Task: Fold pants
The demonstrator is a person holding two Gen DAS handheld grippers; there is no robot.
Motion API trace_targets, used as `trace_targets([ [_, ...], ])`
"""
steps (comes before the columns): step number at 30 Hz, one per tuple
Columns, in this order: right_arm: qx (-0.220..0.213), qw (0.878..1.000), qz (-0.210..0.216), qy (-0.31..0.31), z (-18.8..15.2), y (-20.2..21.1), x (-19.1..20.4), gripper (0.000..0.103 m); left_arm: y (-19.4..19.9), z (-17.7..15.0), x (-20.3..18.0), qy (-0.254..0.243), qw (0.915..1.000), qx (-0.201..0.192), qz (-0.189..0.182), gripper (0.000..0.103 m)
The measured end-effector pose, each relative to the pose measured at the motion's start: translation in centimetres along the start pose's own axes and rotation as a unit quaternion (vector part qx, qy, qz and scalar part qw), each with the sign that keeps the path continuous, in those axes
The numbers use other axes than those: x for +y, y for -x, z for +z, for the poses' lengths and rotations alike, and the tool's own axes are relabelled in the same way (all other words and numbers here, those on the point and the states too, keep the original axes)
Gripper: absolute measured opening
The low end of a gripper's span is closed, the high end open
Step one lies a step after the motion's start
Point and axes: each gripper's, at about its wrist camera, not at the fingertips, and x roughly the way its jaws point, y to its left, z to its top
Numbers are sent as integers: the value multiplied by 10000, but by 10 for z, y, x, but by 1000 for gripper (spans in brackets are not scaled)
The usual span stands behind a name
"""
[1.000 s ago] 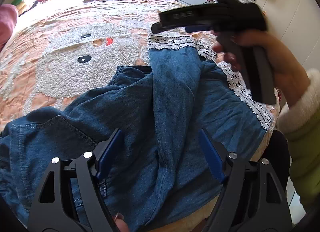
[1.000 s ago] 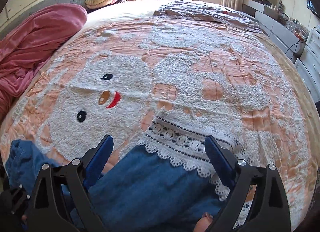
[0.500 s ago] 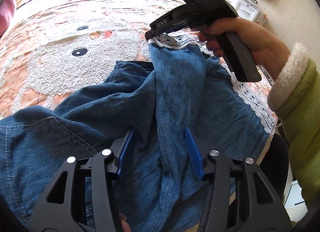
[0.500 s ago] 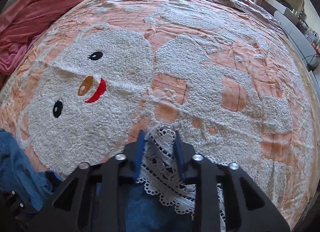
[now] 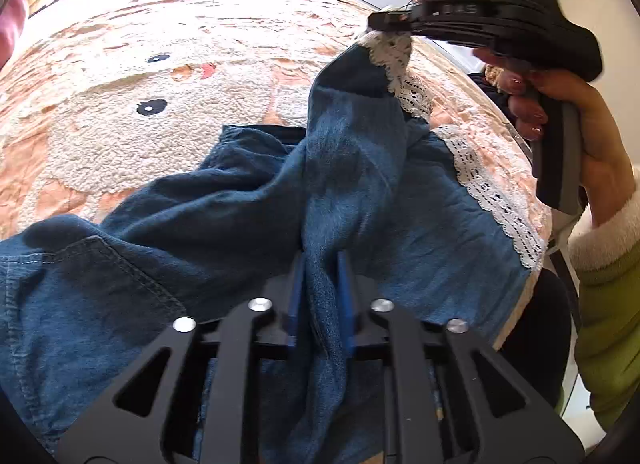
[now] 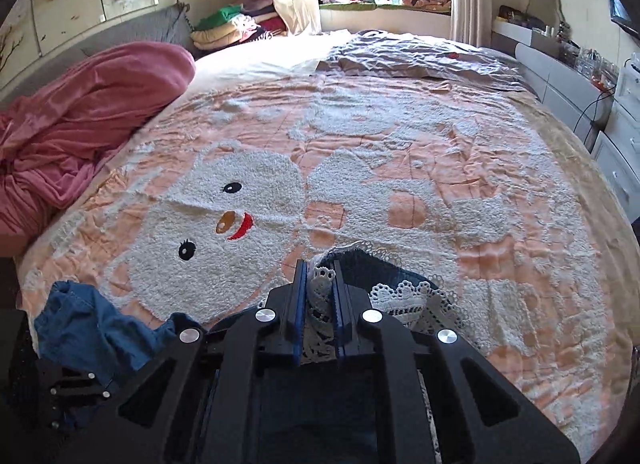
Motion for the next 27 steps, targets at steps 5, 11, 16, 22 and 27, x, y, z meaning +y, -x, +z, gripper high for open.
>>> trace_targets([
  [5,-320,9994,-83,40,-14,40,-2,10,0,-1,-5,-63,9999,2,80,1],
  [11,-522,9985,-72,134,-35,69,-1,10,2,-2,-10,-175,9996,11,200,0],
  [16,-597,9982,-28,102,-52,85,-7,10,5,-1,-13,-229,9994,23,274,0],
  [22,-674,9974,210,-127,-76,107,-21,10,11,-1,-17,-381,9987,17,343,0],
  [27,-548,9959,509,-505,-112,124,-44,10,20,-9,-22,-728,9967,-5,352,0],
])
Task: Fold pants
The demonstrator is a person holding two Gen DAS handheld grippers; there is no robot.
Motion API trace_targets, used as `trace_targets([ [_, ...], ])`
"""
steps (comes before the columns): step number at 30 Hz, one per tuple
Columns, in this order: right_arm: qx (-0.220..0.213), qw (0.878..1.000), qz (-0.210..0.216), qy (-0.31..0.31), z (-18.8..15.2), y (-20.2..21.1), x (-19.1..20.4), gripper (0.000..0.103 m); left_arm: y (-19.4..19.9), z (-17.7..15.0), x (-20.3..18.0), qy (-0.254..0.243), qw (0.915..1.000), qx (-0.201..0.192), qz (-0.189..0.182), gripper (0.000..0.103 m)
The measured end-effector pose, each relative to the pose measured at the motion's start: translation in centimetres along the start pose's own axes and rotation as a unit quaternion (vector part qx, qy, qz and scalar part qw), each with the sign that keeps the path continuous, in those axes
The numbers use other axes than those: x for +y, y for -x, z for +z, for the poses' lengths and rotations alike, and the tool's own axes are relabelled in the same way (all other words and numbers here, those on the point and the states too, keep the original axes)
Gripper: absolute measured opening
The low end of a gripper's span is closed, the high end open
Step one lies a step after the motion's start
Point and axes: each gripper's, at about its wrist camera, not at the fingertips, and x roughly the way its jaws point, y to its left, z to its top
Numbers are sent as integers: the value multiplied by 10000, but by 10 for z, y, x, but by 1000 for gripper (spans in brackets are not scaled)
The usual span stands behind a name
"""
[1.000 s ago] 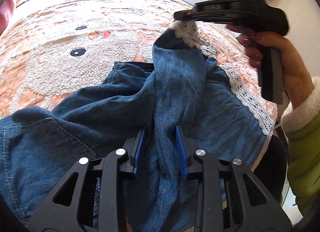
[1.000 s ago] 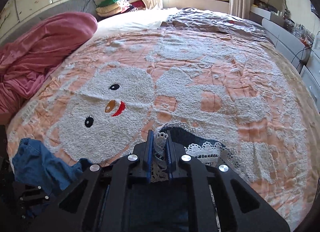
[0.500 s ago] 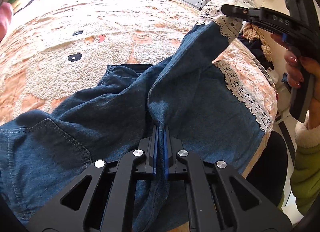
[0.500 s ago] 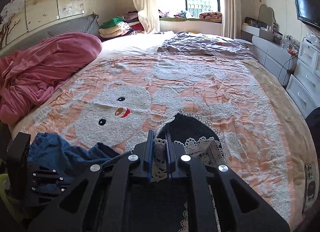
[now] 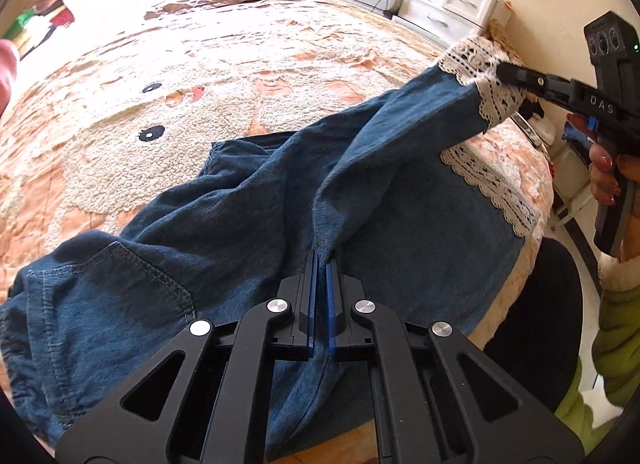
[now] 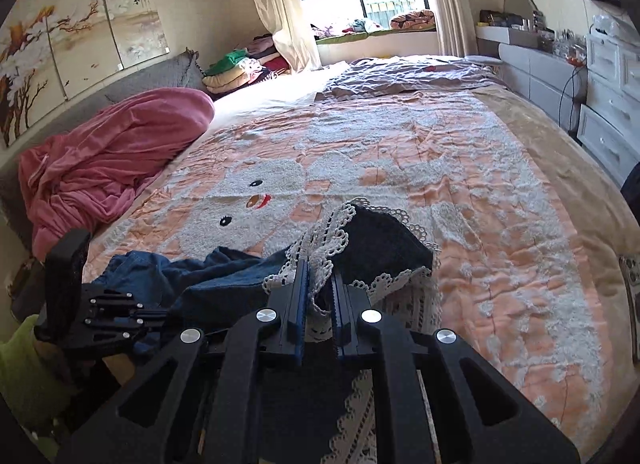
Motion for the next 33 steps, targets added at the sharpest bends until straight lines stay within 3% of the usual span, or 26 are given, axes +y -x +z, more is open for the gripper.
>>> trace_targets([
  [8,643,9976,-62,-232,-56,3,-23,10,5,-18,-11,-388,9992,-66,-55,0],
  [10,685,9972,-51,-311,-62,4,-25,10,5,-20,-18,-562,9984,-98,31,3],
  [13,700,9965,77,-443,-64,5,-27,11,4,-19,-25,-686,9975,-146,110,15],
  [15,773,9956,221,-482,-64,2,-26,23,4,-17,-28,-704,9971,-239,173,30],
  [16,812,9949,270,-528,-64,0,-25,35,3,-16,-29,-684,9971,-278,165,31],
  [18,840,9943,315,-571,-63,-4,-24,37,0,-14,-31,-702,9968,-292,240,29],
  [19,830,9946,266,-568,-63,-4,-23,31,-1,-13,-33,-725,9966,-275,289,23],
  [20,817,9947,280,-553,-62,-4,-22,17,-3,-12,-33,-729,9965,-261,319,3],
  [21,795,9947,344,-562,-61,-3,-21,11,-5,-10,-33,-718,9967,-228,306,0],
  [28,655,9952,455,-565,-57,23,-30,7,13,-13,-35,-1029,9940,-299,222,0],
  [33,892,9920,702,-553,-72,32,-44,7,24,-31,-52,-1539,9878,-228,95,0],
])
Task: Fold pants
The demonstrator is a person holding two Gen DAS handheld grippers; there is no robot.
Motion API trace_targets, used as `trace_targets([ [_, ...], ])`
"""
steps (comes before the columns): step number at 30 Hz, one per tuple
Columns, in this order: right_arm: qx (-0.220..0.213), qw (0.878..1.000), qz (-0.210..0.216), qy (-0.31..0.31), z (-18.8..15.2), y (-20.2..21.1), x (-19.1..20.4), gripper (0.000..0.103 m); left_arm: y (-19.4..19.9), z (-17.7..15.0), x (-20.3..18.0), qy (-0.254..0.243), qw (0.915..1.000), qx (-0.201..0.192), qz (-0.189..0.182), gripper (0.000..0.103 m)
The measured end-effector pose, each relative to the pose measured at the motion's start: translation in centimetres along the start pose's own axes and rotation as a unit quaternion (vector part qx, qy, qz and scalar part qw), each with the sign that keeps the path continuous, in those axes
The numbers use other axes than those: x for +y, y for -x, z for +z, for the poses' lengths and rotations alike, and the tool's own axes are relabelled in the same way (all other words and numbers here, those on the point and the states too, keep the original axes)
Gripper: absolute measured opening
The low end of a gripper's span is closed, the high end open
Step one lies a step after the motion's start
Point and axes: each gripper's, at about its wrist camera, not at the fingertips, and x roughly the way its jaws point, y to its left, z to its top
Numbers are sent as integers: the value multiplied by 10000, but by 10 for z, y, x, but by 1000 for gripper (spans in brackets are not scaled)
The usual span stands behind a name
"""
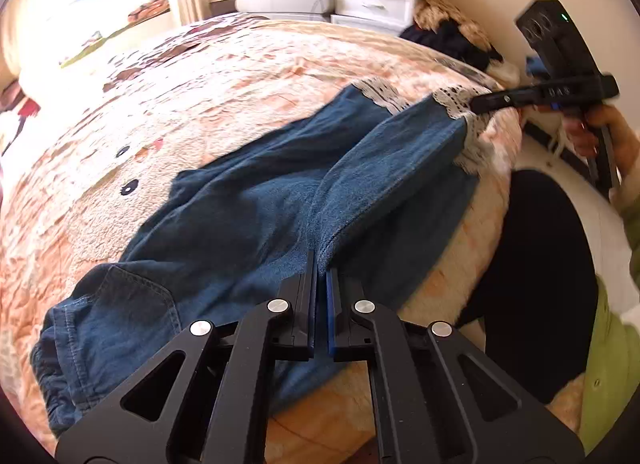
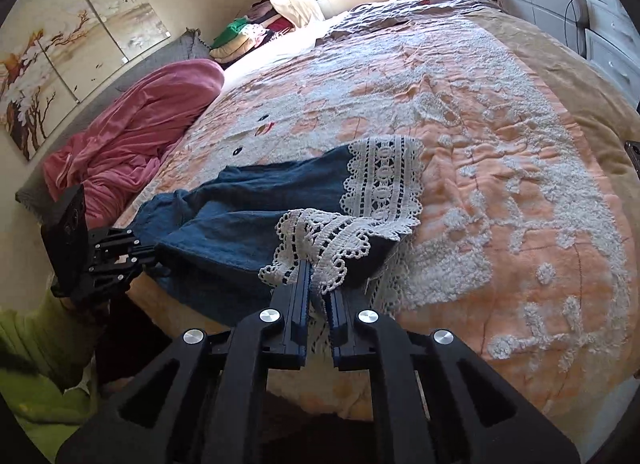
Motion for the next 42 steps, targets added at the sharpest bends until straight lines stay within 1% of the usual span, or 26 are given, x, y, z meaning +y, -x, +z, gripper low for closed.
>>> trace_targets([
  [2,204,9998,-82,10,-11,-5,-3,8,-5,-6,-7,-84,9999,90,-67,0],
  [5,394,9990,-137,-132,-23,-13,-11,8,-18,-13,-12,-21,9996,268,-87,0],
  [9,388,9990,-153,-183,-33,-10,-12,15,-20,-19,-18,122,9993,291,-190,1],
  [10,393,9989,-155,-204,-34,-8,-12,18,-19,-20,-18,131,9993,287,-211,1],
  [12,364,9987,-308,-205,-34,-1,-10,29,-17,-20,-17,160,9993,263,-233,1],
  [13,305,9984,-439,-188,-33,3,-9,38,-16,-20,-16,188,9992,244,-248,1],
  [14,201,9982,-543,-171,-32,10,-7,38,-15,-21,-16,210,9992,224,-259,2],
  [16,-76,9980,-615,-158,-30,24,-2,38,-15,-21,-16,219,9992,212,-256,2],
  [19,-283,9987,-428,47,-27,29,15,38,-15,-20,-19,237,9992,180,-272,2],
  [21,-148,9990,-300,298,-24,19,29,38,-15,-19,-20,265,9991,182,-289,2],
  [23,68,9981,-288,539,-26,4,41,38,-16,-20,-21,271,9991,182,-280,3],
  [24,200,9973,-385,601,-27,-4,43,38,-16,-20,-22,273,9990,196,-288,4],
  [26,446,9963,-559,483,-29,-18,38,36,-16,-21,-23,261,9989,201,-323,5],
  [28,684,9951,-670,240,-32,-31,28,36,-15,-22,-23,273,9988,190,-362,9],
  [30,689,9957,-616,118,-36,-35,22,36,-13,-24,-21,330,9983,173,-438,14],
  [34,658,9958,-603,187,-35,-31,28,38,-2,-24,-16,542,9967,113,-596,25],
  [36,430,9975,-506,258,-30,-16,33,42,13,-19,-10,604,9961,-101,-633,38],
  [37,240,9978,-544,287,-26,-8,33,48,21,-15,-6,615,9958,-225,-634,40],
  [38,42,9979,-583,286,-20,0,33,54,27,-8,-1,615,9959,-331,-576,47],
  [39,-164,9977,-608,255,-11,8,30,55,31,-2,4,591,9964,-416,-443,55],
  [40,-286,9971,-679,216,-4,10,27,55,33,6,11,568,9970,-463,-255,58],
  [42,-435,9953,-864,77,14,10,17,56,28,25,29,601,9971,-433,169,64],
])
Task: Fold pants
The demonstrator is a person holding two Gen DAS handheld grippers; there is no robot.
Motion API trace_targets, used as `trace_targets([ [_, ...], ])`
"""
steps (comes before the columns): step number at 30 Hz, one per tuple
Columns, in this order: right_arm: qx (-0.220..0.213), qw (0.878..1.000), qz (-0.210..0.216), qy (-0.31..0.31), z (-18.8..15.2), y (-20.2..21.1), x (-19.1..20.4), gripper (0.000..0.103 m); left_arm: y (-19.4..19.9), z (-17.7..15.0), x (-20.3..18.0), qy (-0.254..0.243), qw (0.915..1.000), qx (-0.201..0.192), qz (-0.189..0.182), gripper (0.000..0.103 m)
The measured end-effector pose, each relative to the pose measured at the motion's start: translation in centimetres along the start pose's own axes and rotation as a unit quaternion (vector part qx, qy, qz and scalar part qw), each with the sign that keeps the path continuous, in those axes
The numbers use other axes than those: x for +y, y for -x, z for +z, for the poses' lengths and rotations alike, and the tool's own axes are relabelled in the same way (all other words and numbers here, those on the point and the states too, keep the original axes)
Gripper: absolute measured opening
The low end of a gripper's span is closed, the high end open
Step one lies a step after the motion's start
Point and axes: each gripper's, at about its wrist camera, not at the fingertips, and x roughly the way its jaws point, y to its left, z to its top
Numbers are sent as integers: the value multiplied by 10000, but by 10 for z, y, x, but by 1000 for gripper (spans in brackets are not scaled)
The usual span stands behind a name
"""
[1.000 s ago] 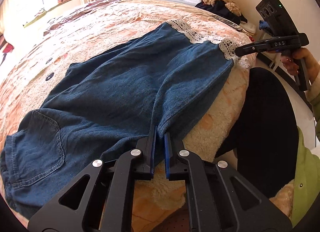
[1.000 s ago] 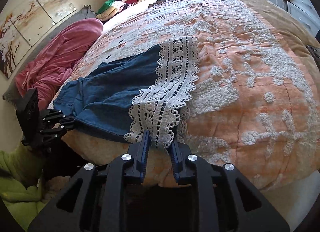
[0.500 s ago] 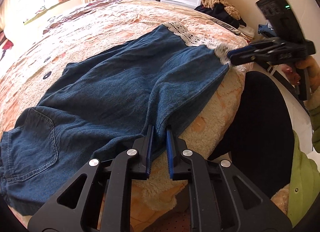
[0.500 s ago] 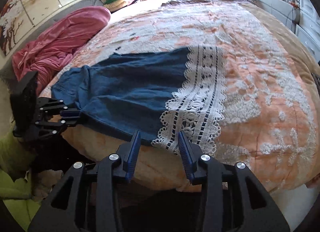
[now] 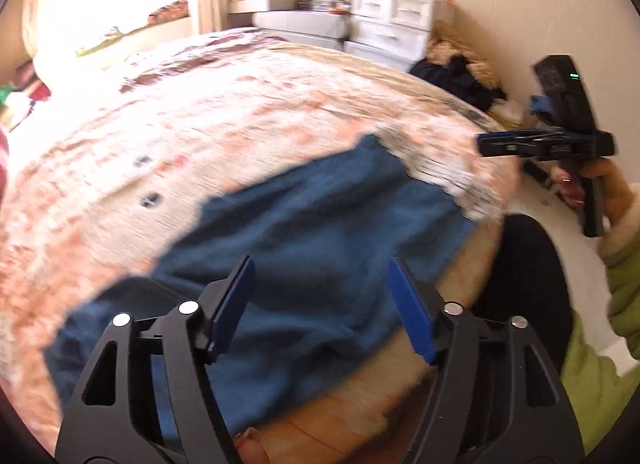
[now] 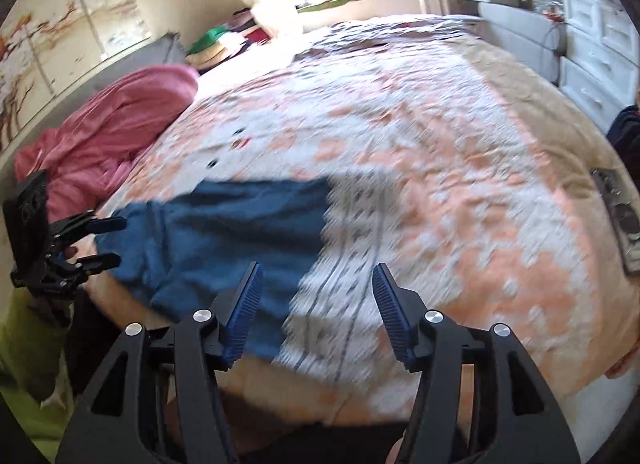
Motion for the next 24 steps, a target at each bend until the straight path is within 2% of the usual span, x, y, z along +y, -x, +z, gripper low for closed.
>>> trace_targets([
  [3,-23,9997,19,-247,26,-21,-18,57,-24,27,35,298,9993,149,169,64],
  [7,260,9989,-121,-378,54,-65,-36,58,-65,42,69,648,9957,616,261,64],
  [10,427,9983,-79,-377,65,-91,-46,58,-91,40,81,580,9926,990,409,64],
  [14,619,9975,-187,-294,72,-117,-49,58,-110,36,86,374,9924,1108,386,63],
  [17,696,9973,-67,-216,70,-125,-46,58,-125,33,88,345,9908,1255,377,50],
  [19,707,9974,-88,-129,68,-128,-43,58,-133,33,92,457,9905,1283,200,35],
  [20,717,9973,-89,-86,68,-129,-42,58,-135,33,94,548,9906,1255,65,21],
  [24,694,9975,-56,95,65,-130,-37,57,-141,36,100,789,9893,1223,-102,10],
])
